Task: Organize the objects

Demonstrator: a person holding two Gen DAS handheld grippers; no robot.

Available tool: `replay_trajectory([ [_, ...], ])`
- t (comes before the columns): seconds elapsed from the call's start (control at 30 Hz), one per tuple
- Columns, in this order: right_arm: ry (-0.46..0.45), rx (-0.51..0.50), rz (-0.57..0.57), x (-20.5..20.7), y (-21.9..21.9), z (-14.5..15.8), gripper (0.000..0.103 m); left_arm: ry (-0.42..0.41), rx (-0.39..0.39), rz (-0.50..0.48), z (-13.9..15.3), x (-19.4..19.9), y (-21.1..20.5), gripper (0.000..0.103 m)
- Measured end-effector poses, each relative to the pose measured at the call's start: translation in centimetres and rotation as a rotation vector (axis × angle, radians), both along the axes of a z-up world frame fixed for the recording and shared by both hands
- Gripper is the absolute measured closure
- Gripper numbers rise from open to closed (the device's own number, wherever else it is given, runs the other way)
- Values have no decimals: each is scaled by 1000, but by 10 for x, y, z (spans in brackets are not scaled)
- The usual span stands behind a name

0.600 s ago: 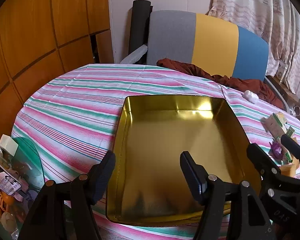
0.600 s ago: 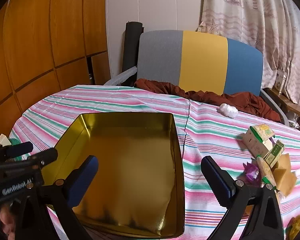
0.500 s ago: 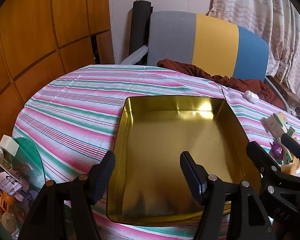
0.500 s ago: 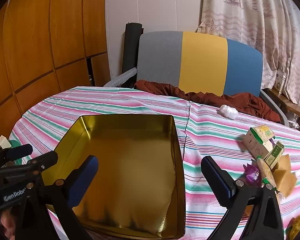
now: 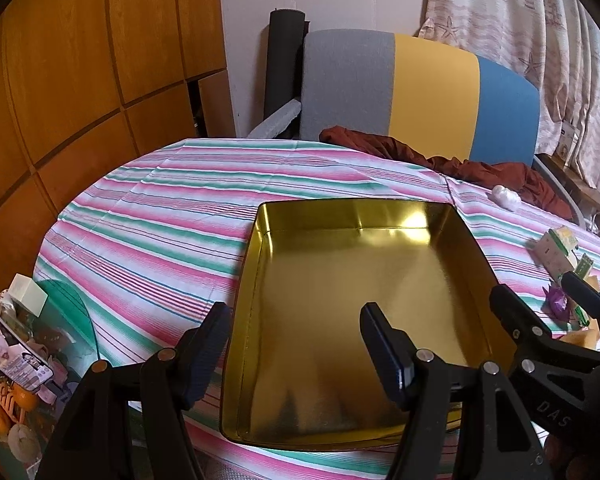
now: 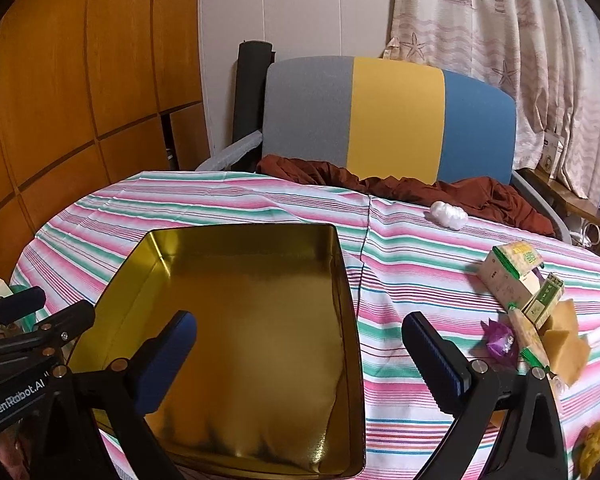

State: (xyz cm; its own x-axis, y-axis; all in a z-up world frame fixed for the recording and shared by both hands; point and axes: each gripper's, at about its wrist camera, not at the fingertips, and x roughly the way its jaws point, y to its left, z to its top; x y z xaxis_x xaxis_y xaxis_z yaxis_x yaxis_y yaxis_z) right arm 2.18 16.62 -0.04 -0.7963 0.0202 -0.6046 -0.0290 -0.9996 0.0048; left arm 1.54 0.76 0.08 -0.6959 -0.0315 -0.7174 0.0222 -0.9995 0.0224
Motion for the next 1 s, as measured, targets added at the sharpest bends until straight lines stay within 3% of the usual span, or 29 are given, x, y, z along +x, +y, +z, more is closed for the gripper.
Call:
replay_trajectory([
  [0.77,17,-26,-7,5,13,9,0,-15,19,-34,-3,-1,8,35],
  [0.87,22,-12,-2,8,13,10,0,-17,40,-56,-4,-1,12,35],
  [1.0,47,11,-4,19,23,14,0,-56,122,-142,-12,-1,25,35],
])
